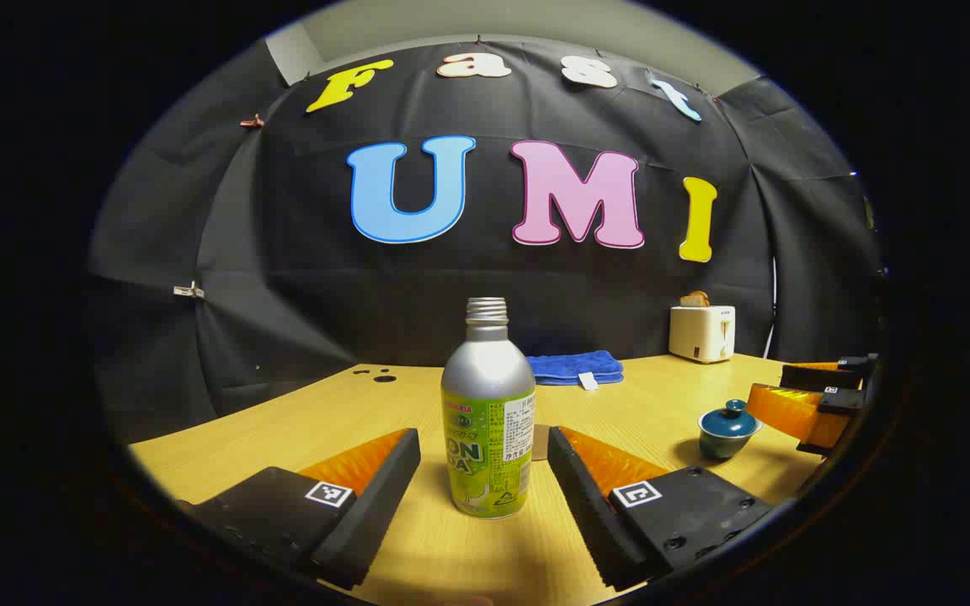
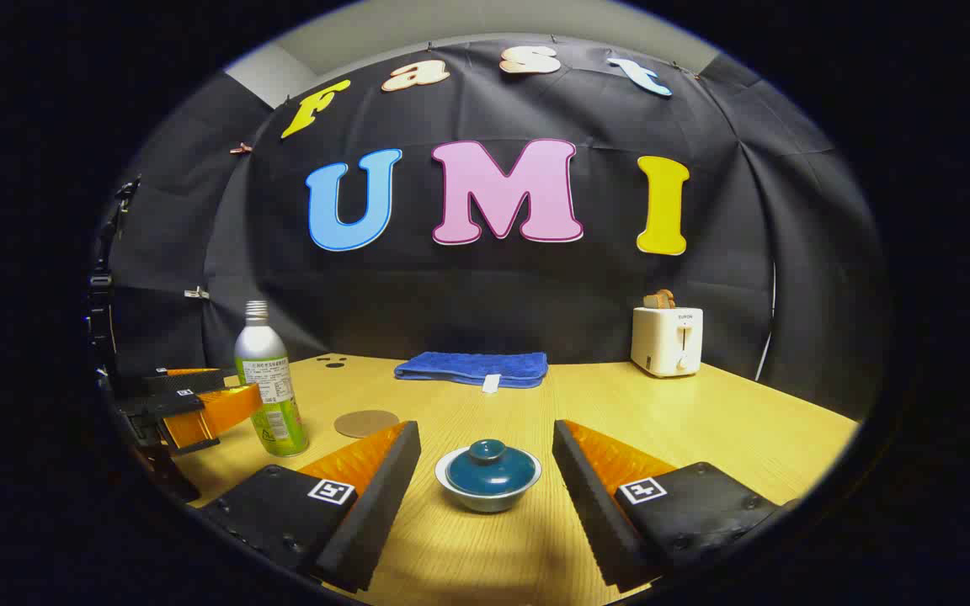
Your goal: Open the teacup lid with one hand, grasp the water bottle and pour water into the teacup with the other hand; after pouring, place the water bottle on the coaster and then close the teacup lid.
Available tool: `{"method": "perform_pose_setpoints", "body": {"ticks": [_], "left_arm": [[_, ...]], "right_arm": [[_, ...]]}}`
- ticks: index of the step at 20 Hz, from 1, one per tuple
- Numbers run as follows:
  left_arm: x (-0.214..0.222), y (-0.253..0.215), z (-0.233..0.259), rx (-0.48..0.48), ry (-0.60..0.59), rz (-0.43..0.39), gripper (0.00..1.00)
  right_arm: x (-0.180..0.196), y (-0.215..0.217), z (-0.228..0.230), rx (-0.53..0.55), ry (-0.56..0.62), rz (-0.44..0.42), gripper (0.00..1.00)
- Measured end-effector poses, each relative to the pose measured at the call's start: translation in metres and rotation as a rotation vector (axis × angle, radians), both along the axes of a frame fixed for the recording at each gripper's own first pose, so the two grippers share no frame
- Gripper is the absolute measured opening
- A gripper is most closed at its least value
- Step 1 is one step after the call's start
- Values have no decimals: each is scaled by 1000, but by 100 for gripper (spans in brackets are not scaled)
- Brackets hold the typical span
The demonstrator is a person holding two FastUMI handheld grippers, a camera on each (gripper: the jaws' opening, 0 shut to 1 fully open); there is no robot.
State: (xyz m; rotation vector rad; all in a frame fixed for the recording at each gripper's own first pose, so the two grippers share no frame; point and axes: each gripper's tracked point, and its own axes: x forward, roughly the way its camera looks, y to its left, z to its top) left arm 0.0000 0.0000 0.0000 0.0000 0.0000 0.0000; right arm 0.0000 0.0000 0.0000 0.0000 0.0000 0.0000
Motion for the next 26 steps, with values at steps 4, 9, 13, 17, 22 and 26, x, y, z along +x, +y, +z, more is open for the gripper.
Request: {"method": "perform_pose_setpoints", "body": {"ticks": [4, 9, 13, 17, 22, 26], "left_arm": [[0, -2, 0, 0, -1, -12, 96], [2, -4, 0, 0, -2, -25, 96], [1, -3, 0, 0, -3, -25, 96], [1, -3, 0, 0, -3, -25, 96], [1, -3, 0, 0, -3, -25, 96], [1, -2, -1, 0, -3, -25, 96]], "right_arm": [[2, -2, 1, -1, 1, -12, 98], [2, -1, 1, -1, 2, -12, 98], [2, -2, 1, 0, 3, -13, 98], [3, -1, 1, 0, 3, -14, 97], [16, -1, -2, -2, 14, -9, 98], [33, -2, -12, -7, 66, -9, 98]]}}
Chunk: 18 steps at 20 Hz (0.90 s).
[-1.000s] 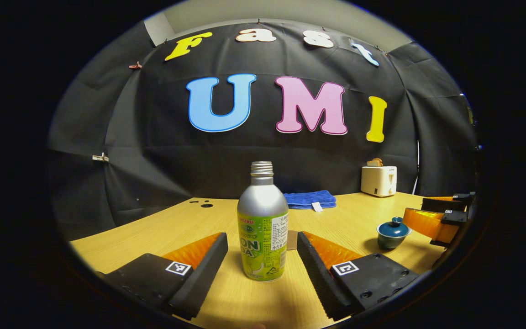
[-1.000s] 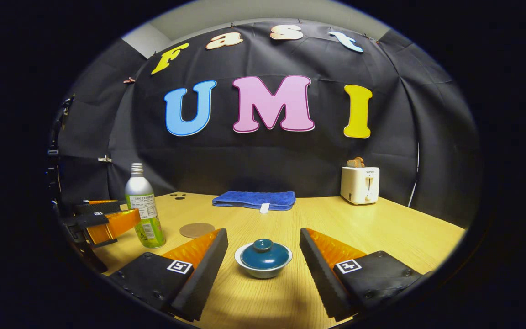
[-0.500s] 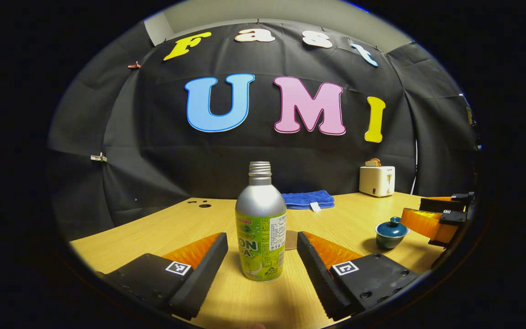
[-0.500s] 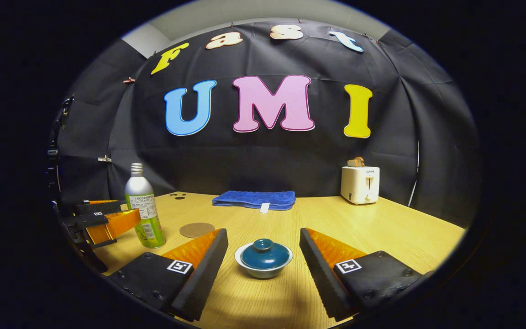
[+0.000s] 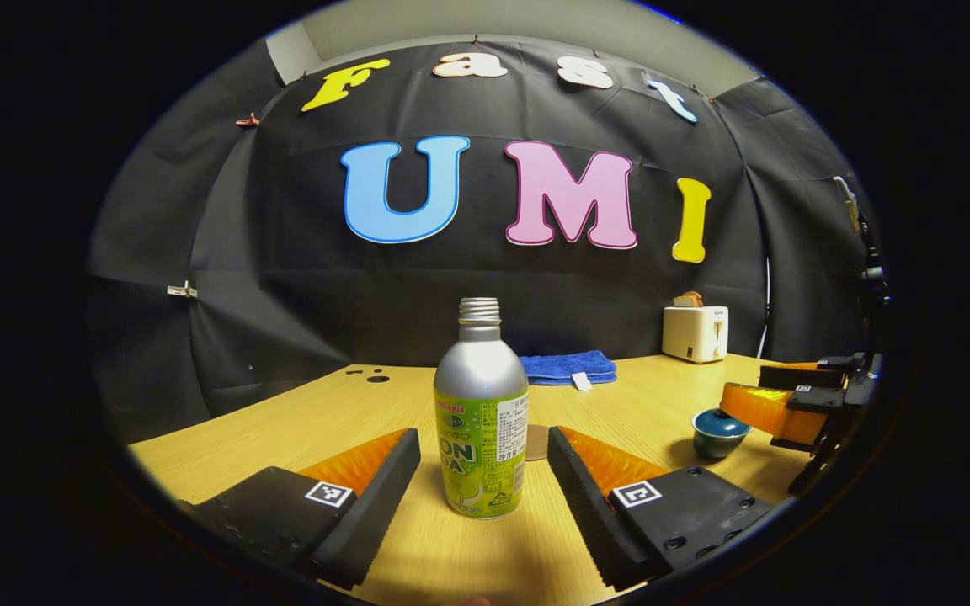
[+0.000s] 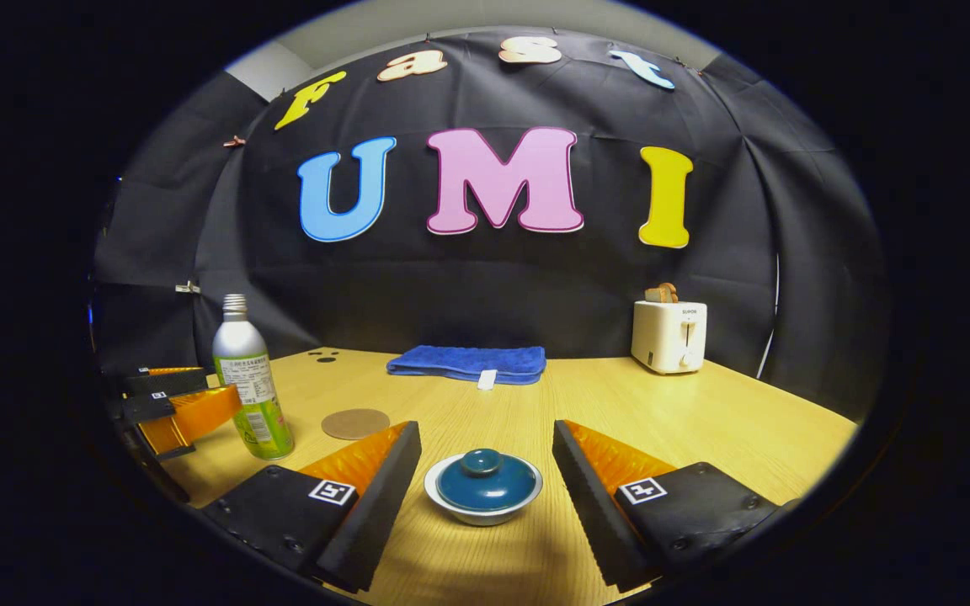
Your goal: Open the teacup lid with one hand, grasp the water bottle and pour water into the teacup with the other hand; after pouring, place the water bottle on the coaster and then close the teacup lid.
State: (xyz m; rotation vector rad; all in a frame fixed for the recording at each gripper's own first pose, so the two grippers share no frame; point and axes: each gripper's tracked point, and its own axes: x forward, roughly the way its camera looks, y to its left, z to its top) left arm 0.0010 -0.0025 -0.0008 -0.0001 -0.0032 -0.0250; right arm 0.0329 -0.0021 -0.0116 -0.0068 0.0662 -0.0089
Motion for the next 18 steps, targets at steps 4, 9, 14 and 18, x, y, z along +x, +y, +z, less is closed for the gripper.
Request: {"method": "perform_pose_setpoints", "body": {"ticks": [4, 9, 14, 18], "left_arm": [[0, 0, 0, 0, 0, -1, 96], [1, 0, 1, 0, 0, -1, 96], [1, 1, 0, 0, 0, 0, 96], [0, 1, 0, 1, 1, -1, 96]], "right_arm": [[12, 2, -15, -11, 96, 19, 86], [24, 0, -19, -15, 128, 18, 69], [26, 6, -26, -2, 172, 54, 49], [24, 6, -23, -17, 163, 58, 32]]}}
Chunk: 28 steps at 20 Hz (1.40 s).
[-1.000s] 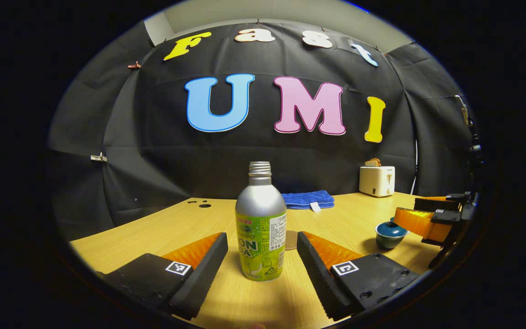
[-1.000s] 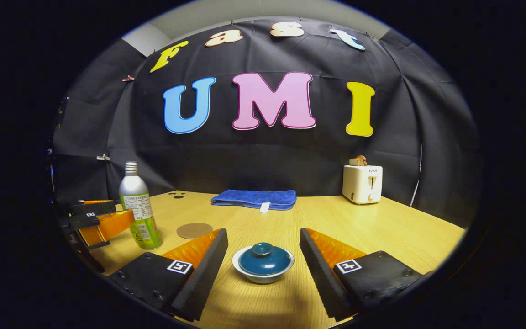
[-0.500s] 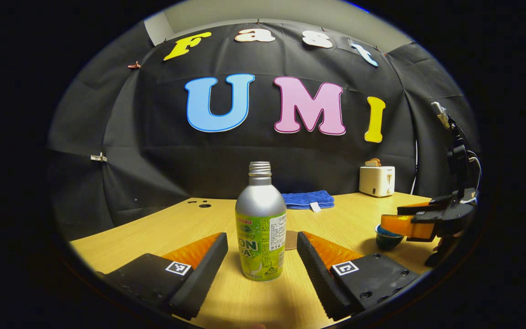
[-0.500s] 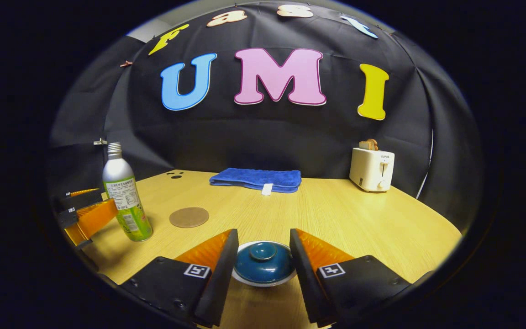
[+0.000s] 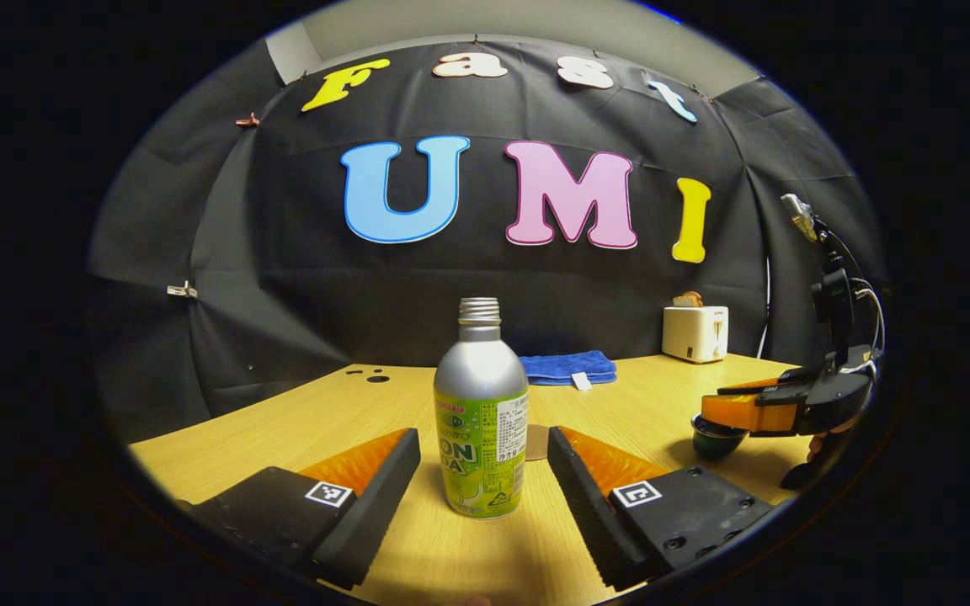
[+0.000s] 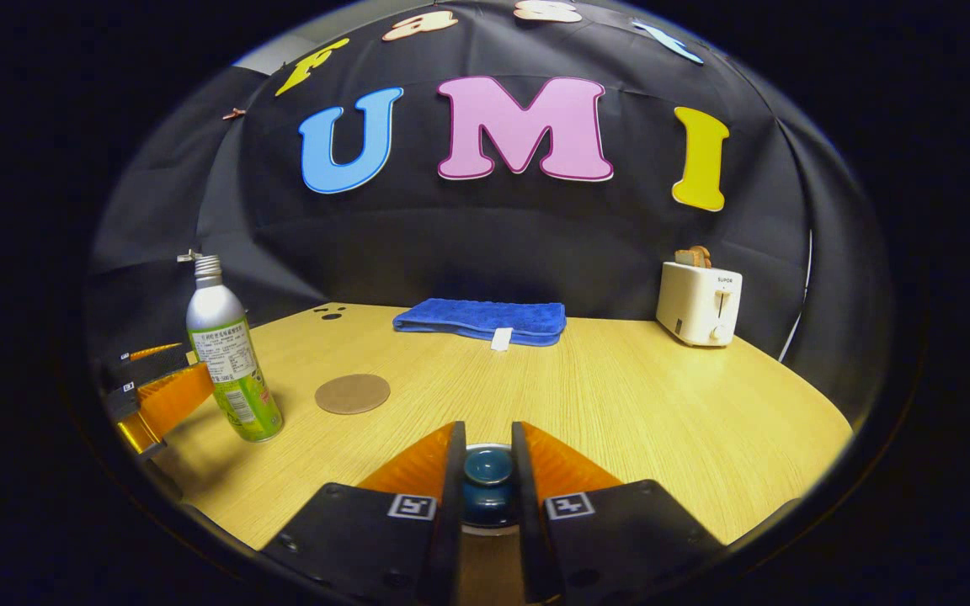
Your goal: Open the teacup lid with one hand, grasp the water bottle and pour water into the teacup with the other hand; after pouring, place the water bottle on the coaster and then close the teacup lid.
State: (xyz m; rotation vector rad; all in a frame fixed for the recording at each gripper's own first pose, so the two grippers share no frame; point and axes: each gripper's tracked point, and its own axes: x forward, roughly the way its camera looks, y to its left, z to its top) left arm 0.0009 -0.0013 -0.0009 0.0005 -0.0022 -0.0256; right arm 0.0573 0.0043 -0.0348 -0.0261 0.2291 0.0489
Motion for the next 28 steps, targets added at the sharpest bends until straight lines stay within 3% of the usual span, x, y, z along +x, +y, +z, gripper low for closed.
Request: {"method": "perform_pose_setpoints", "body": {"ticks": [2, 9, 19, 25, 28], "left_arm": [[0, 0, 0, 0, 0, 0, 96], [1, -3, 2, 0, -2, -17, 96], [33, 11, 1, -1, 2, 18, 96], [62, 5, 1, 0, 1, -18, 97], [72, 7, 1, 0, 3, -19, 88]], "right_arm": [[2, 0, 2, 15, -14, 7, 31], [-14, -9, 36, 3, -231, -48, 28], [-25, -41, 35, 17, -231, -104, 28], [-29, -69, 35, 11, -234, -146, 28], [-28, -80, 36, 12, -233, -149, 28]]}}
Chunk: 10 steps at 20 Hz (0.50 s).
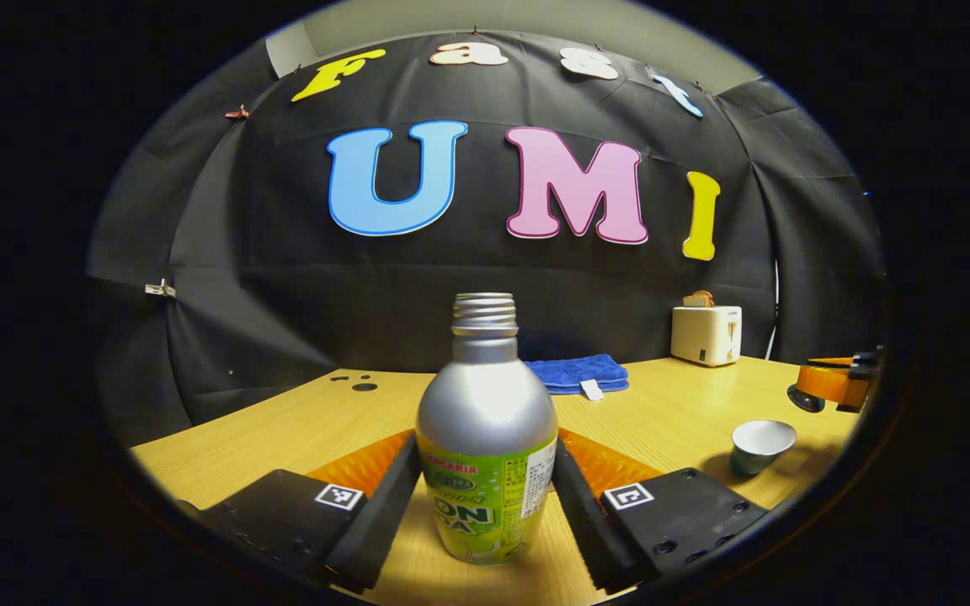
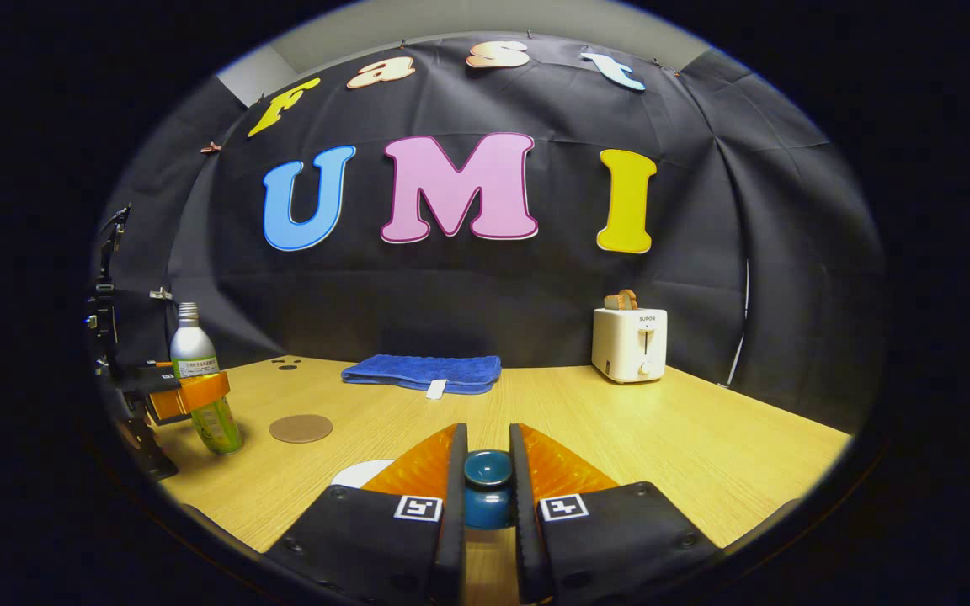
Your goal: Open the teacup lid with one hand, grasp the water bottle and pour water into the teacup with the other hand; after pouring, place the water bottle on the coaster and then close the teacup lid.
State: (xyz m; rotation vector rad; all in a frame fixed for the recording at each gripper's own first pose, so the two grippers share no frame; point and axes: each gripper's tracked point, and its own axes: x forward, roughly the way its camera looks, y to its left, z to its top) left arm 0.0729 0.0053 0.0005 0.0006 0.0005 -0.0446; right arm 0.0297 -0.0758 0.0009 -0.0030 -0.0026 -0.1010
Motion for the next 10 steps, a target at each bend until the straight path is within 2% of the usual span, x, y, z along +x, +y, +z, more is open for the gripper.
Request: {"method": "perform_pose_setpoints", "body": {"ticks": [1, 7, 8, 10], "left_arm": [[2, 1, 0, 0, 0, 6, 84], [0, -2, 0, 32, 1, 26, 80], [-2, -6, 1, 67, 0, 25, 80], [-4, -24, 6, 216, -13, 6, 79]], "right_arm": [[1, -4, 0, 0, 0, -2, 28], [2, -24, 0, 1, 1, -7, 28], [2, -25, 1, 1, 0, -5, 28], [4, -30, 0, 1, 0, -2, 28]]}}
